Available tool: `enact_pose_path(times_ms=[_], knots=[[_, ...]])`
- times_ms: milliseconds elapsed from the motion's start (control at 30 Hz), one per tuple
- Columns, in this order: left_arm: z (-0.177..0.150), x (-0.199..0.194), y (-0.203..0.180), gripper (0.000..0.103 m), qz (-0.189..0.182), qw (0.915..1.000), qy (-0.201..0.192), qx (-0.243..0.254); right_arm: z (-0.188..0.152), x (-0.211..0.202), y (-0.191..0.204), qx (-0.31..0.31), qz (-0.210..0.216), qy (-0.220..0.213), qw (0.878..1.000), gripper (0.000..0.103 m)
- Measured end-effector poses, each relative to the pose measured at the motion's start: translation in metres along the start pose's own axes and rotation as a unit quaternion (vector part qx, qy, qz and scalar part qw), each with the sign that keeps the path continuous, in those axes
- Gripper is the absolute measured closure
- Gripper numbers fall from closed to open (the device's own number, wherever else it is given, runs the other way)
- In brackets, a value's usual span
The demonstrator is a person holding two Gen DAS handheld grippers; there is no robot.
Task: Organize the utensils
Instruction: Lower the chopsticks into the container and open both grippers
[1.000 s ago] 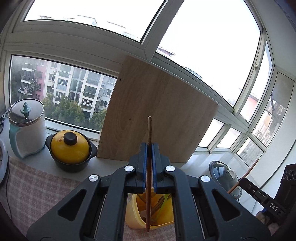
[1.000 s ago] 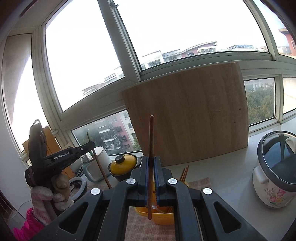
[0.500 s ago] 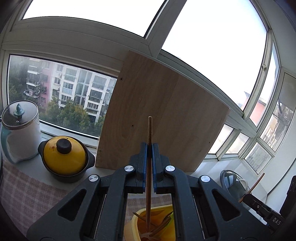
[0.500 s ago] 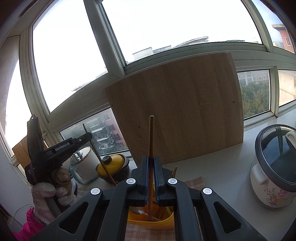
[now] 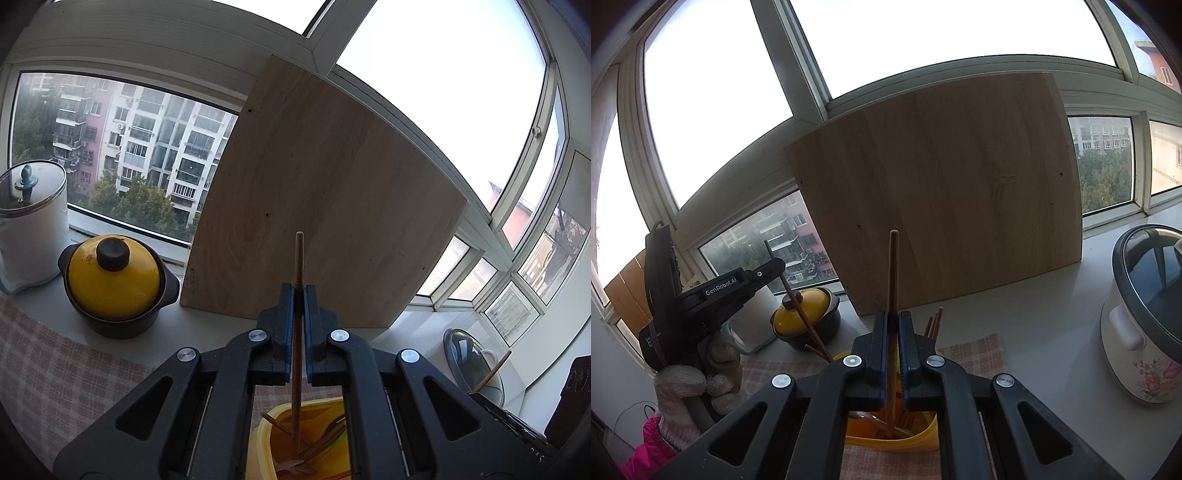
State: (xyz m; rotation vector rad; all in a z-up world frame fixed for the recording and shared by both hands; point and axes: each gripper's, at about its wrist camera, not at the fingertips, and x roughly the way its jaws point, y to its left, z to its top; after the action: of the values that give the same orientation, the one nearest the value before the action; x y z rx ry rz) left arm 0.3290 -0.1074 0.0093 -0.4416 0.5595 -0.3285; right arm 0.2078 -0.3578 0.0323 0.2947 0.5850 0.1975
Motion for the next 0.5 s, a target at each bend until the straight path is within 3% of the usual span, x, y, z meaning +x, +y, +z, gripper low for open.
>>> enact_pose_path(times_ms=[500], knots=[[-0.032,-0.001,-0.024,0.100,0.000,0.9967,0.048,0.065,-0.026,0.017,0.002,-0.004,0.008,0.043,0.999,0.100]])
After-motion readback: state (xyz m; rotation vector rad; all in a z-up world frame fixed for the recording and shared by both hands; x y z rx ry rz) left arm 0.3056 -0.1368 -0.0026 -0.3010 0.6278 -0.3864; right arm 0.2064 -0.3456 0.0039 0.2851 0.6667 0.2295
